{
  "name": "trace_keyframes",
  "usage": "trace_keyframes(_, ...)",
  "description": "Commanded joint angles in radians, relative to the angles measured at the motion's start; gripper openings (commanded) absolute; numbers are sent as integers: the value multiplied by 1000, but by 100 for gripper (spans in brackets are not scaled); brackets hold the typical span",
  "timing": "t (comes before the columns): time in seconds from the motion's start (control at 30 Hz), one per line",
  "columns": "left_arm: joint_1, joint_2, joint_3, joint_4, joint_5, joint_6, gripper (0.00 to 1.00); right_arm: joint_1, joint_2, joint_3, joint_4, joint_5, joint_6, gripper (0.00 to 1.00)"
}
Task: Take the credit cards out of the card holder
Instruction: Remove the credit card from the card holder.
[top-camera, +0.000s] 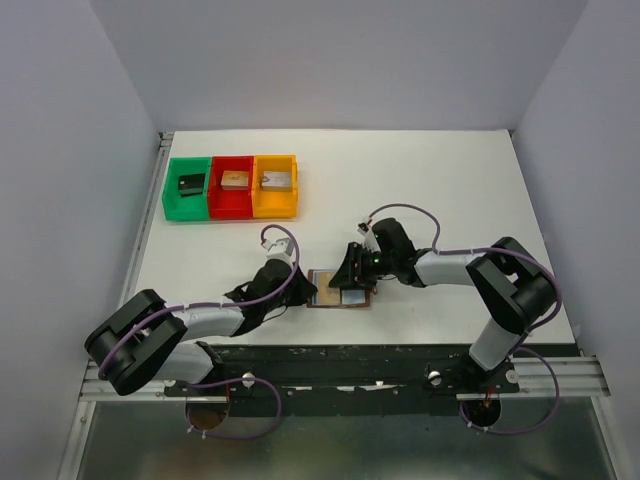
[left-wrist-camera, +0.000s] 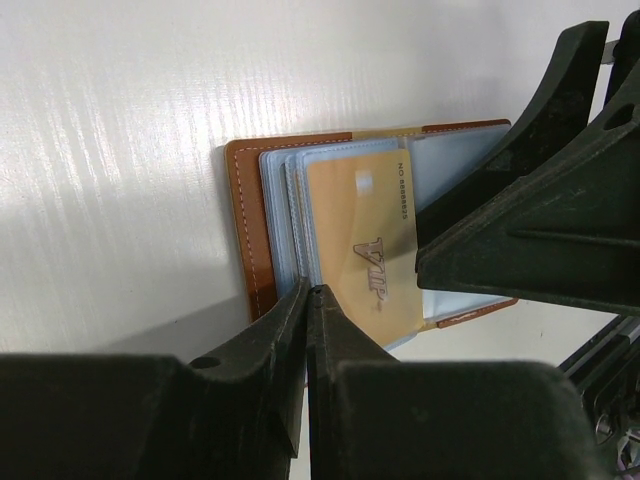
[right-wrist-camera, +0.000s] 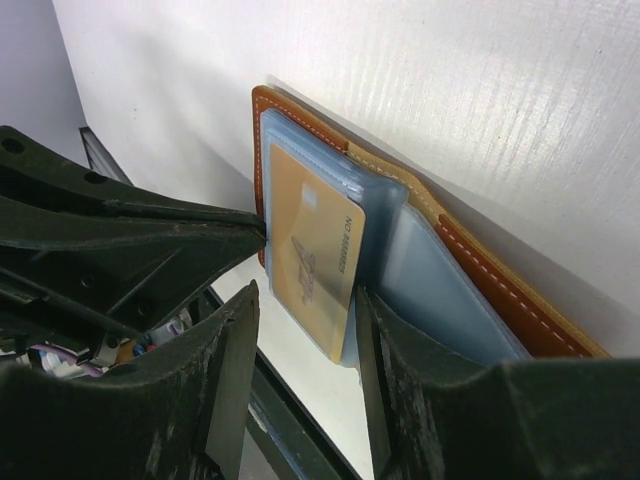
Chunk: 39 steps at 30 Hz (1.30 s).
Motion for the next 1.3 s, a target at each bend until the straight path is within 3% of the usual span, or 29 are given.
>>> trace_keyframes(0.0,-4,23,-29,-25,-24,-7,19,-3,-1,-32,101,-49,58,52)
trace_keyframes(0.53,-4,35,-43,15,-2,-15,19,-11,81,-68,320,-135,154,50)
trace_keyframes(0.97,-4,-80,-37,-69,-37,-6,24,-9,51,-39,122,-57,45,48)
trace_keyframes(1.27,-4,-114,-41,-100,-62,0,24,-11,48,-40,116,-54,39,46)
